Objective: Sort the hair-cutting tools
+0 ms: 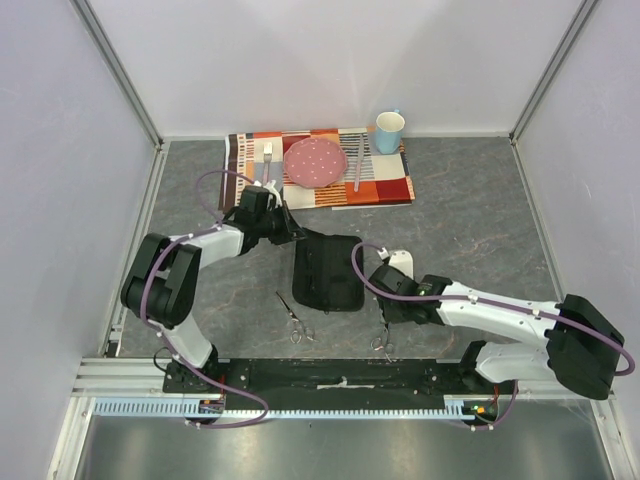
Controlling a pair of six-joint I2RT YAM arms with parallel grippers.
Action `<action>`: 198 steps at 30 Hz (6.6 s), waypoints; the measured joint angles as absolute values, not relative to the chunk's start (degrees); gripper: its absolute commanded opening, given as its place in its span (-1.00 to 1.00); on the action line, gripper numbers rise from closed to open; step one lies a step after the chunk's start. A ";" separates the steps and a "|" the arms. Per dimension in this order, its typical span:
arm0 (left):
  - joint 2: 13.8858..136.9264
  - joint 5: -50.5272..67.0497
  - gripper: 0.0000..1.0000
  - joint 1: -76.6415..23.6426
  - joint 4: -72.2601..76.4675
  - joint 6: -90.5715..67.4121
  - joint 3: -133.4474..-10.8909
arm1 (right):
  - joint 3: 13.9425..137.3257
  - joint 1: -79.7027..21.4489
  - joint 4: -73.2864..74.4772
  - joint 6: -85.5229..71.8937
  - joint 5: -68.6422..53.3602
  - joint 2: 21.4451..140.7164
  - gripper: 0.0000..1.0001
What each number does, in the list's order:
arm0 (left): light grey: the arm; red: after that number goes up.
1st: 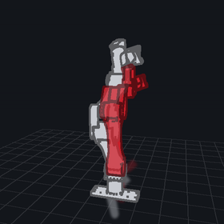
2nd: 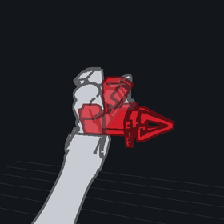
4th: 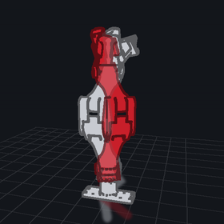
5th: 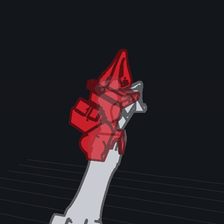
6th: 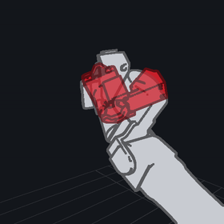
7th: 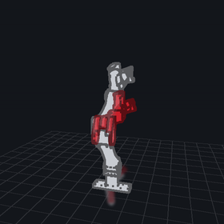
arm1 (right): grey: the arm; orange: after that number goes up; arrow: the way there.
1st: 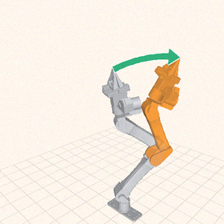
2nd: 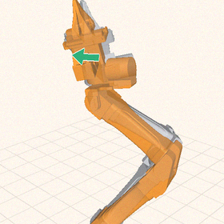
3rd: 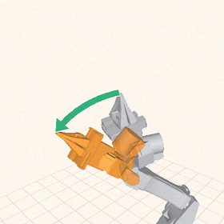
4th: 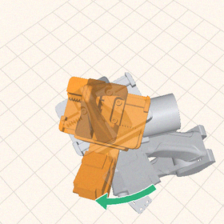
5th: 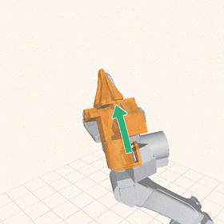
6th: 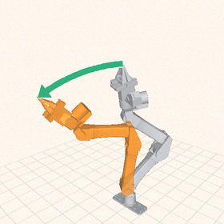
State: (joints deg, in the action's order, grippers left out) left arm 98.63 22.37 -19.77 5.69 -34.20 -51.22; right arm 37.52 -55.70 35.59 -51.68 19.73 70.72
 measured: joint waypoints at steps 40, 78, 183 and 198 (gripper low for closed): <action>87.18 9.54 -0.95 -21.78 3.14 -39.64 -43.99 | 36.62 -61.28 34.09 -61.30 24.38 76.18 -1.00; 73.93 -4.99 -0.95 -28.84 -2.96 -47.33 -38.06 | 57.67 -64.42 34.70 -37.28 10.35 92.55 -1.00; 67.64 -10.20 -0.95 -30.13 -5.65 -47.46 -34.30 | 57.41 -64.77 26.76 -48.45 19.44 97.30 -0.30; 67.44 -9.85 -0.95 -30.13 -5.61 -47.44 -34.28 | 60.03 -64.66 28.27 -47.90 20.69 100.16 -0.69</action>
State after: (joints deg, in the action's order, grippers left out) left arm 67.44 -9.85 -30.13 -5.61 -47.44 -34.28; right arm 60.03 -64.66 28.27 -47.90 20.69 100.16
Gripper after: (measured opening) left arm 0.052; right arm 0.215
